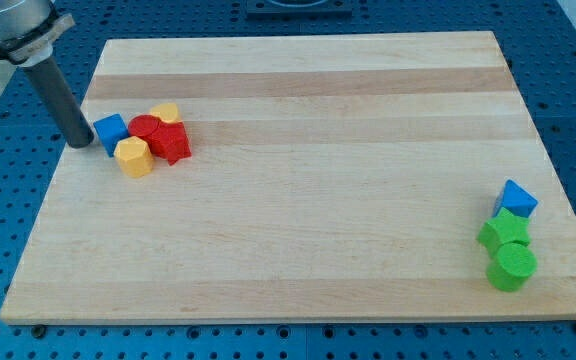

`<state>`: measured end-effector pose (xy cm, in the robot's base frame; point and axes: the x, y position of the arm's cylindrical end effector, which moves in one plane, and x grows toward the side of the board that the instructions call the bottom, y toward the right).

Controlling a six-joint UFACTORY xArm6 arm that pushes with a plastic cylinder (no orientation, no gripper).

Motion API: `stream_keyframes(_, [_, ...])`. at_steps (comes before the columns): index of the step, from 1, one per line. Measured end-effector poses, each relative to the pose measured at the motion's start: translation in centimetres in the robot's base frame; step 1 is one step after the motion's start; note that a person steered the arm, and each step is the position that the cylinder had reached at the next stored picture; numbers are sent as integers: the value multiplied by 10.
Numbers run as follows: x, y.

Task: Move red star on top left to green star

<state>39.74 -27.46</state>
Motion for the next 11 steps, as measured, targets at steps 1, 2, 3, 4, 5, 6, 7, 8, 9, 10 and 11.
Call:
stream_keyframes(1, [-4, 5])
stream_keyframes(2, [-12, 5])
stream_keyframes(3, [-12, 15])
stream_keyframes(4, [-9, 35])
stream_keyframes(5, [-8, 61])
stream_keyframes(6, [-5, 84])
stream_keyframes(7, [4, 102])
stream_keyframes(8, [20, 116])
stream_keyframes(9, [28, 134])
stream_keyframes(10, [29, 156])
stream_keyframes(11, [32, 168])
